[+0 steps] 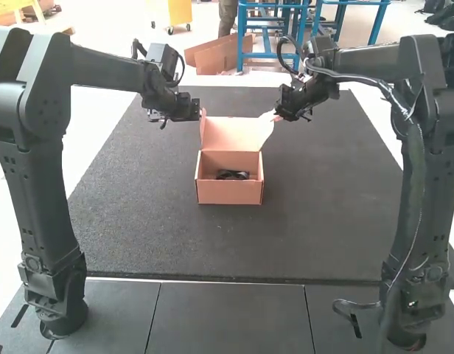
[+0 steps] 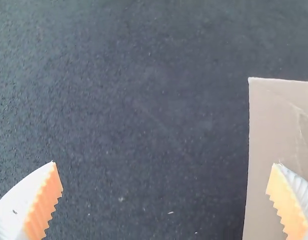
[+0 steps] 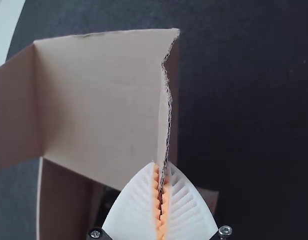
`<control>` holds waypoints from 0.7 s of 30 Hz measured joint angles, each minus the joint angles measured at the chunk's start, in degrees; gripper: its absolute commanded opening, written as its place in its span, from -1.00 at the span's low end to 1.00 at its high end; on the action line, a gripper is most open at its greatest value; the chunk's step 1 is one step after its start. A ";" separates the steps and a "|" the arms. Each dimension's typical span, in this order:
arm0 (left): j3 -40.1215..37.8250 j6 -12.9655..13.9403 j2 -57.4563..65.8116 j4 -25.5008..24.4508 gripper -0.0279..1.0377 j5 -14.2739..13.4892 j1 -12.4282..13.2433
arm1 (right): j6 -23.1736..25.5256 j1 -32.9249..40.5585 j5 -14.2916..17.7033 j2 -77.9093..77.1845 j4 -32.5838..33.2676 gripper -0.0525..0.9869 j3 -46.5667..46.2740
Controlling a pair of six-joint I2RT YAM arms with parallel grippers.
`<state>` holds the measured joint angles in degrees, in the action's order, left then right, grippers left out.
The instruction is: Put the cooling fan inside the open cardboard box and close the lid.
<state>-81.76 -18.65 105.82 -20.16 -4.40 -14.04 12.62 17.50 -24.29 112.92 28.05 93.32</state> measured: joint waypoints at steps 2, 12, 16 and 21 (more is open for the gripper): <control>0.02 -0.15 0.00 -0.07 0.87 0.00 -0.02 | -0.13 0.02 0.00 0.00 0.20 -0.91 0.22; -1.57 -0.70 -0.02 -2.40 0.87 0.02 0.00 | -2.19 1.09 -0.09 0.00 4.35 -0.91 2.01; -1.70 -0.74 -0.02 -3.26 0.87 0.59 0.00 | -3.04 2.29 -0.59 -0.02 5.73 -0.91 2.60; -1.70 -0.76 -0.02 -5.33 0.87 1.27 0.00 | -4.09 3.56 -1.07 -0.57 7.72 -0.91 2.60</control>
<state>-83.46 -19.42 105.80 -25.50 -3.14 -14.04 8.54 21.06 -25.36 112.36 35.77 95.92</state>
